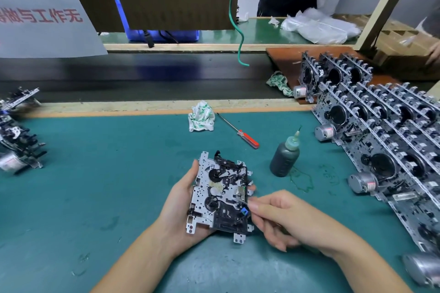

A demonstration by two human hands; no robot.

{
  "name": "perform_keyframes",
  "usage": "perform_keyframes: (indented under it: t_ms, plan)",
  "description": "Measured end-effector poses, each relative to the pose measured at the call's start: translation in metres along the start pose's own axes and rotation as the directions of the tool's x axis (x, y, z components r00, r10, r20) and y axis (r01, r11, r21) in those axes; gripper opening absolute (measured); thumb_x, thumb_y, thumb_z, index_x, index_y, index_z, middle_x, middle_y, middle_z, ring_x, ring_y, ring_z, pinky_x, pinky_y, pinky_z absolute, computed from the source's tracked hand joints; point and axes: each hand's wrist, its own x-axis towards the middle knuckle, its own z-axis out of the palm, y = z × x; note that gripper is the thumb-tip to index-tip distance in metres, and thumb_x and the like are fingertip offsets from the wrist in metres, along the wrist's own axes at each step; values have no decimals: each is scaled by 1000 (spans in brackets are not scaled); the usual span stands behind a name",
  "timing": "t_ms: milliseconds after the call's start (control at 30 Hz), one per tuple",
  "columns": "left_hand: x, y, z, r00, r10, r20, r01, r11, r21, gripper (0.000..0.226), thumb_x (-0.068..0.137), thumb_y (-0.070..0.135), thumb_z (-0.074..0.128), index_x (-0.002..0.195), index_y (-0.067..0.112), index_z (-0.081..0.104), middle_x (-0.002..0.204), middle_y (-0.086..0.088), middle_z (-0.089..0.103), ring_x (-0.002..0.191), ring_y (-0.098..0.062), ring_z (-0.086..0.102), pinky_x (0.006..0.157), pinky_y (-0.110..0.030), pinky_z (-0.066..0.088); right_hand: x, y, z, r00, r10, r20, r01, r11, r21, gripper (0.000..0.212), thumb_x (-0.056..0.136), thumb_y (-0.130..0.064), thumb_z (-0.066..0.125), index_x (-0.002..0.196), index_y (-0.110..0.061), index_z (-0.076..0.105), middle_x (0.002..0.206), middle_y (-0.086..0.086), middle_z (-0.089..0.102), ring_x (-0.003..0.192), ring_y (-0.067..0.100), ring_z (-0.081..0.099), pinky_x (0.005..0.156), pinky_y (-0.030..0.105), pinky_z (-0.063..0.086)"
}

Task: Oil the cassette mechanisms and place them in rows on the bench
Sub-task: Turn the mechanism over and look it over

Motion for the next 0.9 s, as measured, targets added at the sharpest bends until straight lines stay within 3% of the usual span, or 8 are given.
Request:
perform_keyframes:
  t_ms: [267,467,633,900]
  plan:
    - [0,0,1,1000,-3,-15,3,1000,9,72,89,60,34,110,0,69,121,-27,61,108,-37,63,88,-43,53,-2,0,3,997,73,-7,-73,996,-47,49,101,-33,36,57,-18,50,38,-3,47,28,4,34,32,14,28]
    - [2,0,2,999,3,-45,-3,1000,-1,71,89,60,35,104,1,72,118,-26,63,104,-37,65,81,-42,56,-1,-1,3,996,94,6,-94,995,-27,51,101,-33,35,54,-16,47,32,-2,43,25,7,31,32,15,24]
    - [4,0,4,996,17,-90,-15,1000,23,69,85,60,40,104,1,72,117,-27,63,105,-38,64,88,-45,48,0,-4,1,997,76,-19,-78,994,-76,57,101,-32,35,47,-17,44,26,-4,32,26,7,23,37,15,26]
    - [6,-2,5,994,1,-111,5,998,55,68,83,61,43,101,4,74,114,-25,65,102,-36,66,86,-43,50,2,-2,-3,997,70,12,-68,986,-149,58,101,-35,35,46,-19,43,28,-3,32,26,8,25,38,13,26]
